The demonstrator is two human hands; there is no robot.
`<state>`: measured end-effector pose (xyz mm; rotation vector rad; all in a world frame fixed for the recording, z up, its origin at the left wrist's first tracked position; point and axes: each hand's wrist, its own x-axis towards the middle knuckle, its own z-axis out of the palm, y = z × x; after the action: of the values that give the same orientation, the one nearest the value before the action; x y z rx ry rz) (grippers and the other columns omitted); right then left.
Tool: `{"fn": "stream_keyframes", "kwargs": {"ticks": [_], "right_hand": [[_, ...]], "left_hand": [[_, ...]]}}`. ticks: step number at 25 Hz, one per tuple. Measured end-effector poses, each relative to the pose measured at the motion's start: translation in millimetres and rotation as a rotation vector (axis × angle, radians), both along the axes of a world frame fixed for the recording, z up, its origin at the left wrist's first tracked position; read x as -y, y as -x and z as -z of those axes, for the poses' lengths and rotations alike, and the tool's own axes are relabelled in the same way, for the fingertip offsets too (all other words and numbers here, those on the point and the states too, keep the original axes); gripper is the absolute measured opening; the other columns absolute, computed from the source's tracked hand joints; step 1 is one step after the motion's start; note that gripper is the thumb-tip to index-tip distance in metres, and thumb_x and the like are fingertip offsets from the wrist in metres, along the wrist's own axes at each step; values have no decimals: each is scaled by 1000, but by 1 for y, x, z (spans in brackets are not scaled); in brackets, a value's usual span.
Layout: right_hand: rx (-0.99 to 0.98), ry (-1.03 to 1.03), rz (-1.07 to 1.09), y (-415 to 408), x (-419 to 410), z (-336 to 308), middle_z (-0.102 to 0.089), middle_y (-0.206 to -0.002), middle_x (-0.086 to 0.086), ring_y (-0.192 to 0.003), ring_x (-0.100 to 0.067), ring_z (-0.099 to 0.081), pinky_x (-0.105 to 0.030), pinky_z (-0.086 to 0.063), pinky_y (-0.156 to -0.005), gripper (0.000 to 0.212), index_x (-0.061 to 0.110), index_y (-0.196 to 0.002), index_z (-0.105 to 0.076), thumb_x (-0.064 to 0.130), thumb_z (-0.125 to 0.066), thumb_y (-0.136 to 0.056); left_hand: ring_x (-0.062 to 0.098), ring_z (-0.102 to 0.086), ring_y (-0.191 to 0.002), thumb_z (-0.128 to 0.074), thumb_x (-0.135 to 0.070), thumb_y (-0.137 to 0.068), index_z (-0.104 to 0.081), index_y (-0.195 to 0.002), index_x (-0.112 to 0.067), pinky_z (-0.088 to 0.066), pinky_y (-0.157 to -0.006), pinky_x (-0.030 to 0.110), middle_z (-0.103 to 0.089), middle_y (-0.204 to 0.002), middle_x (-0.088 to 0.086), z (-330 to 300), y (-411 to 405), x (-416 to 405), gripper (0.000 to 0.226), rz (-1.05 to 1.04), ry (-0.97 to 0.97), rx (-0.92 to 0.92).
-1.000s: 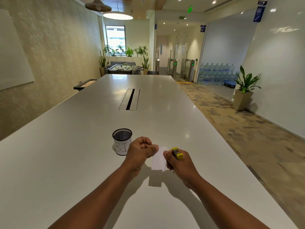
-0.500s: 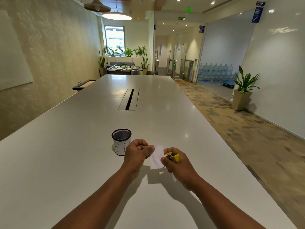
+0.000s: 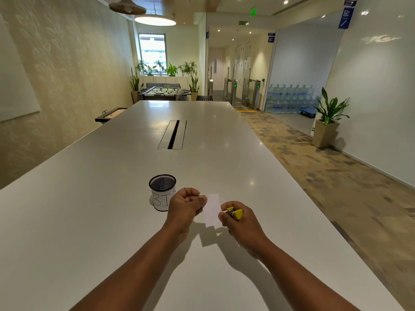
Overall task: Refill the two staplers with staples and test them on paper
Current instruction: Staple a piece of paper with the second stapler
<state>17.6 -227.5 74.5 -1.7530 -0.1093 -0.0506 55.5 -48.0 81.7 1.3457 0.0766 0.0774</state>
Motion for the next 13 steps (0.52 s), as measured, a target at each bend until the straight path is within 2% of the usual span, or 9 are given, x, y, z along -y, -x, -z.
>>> {"fn": "stream_keyframes", "kwargs": {"ticks": [5, 8, 10, 13], "right_hand": [[51, 40, 113, -4, 4, 4, -68, -77, 8, -63, -6, -57, -20, -47, -58, 14, 28, -93, -69, 14, -67, -91], [107, 46, 157, -7, 5, 5, -69, -79, 13, -65, -1, -59, -15, -47, -58, 18, 31, -92, -68, 13, -66, -92], [122, 66, 151, -9, 5, 3, -70, -80, 15, -67, -1, -61, -17, -49, -60, 18, 30, -94, -67, 12, -65, -93], [123, 139, 86, -10, 5, 1, -72, -82, 5, -74, -16, -66, -30, -53, -68, 16, 30, -96, -67, 14, -66, -94]], "left_hand": [[17, -58, -71, -65, 3, -90, -70, -111, -10, -54, -71, 29, -66, -71, -2, 0, -2, -7, 25, 118, -125, -30], [12, -66, -73, -59, 4, -87, -74, -107, -11, -57, -68, 25, -76, -86, 2, -3, -2, -9, 29, 220, -215, -80], [9, -69, -70, -62, -1, -82, -74, -103, -11, -55, -65, 23, -79, -89, 3, -3, -1, -11, 26, 303, -256, -122], [6, -71, -68, -75, -14, -85, -74, -100, -13, -55, -60, 20, -79, -86, 0, -1, 0, -10, 15, 363, -275, -149]]}}
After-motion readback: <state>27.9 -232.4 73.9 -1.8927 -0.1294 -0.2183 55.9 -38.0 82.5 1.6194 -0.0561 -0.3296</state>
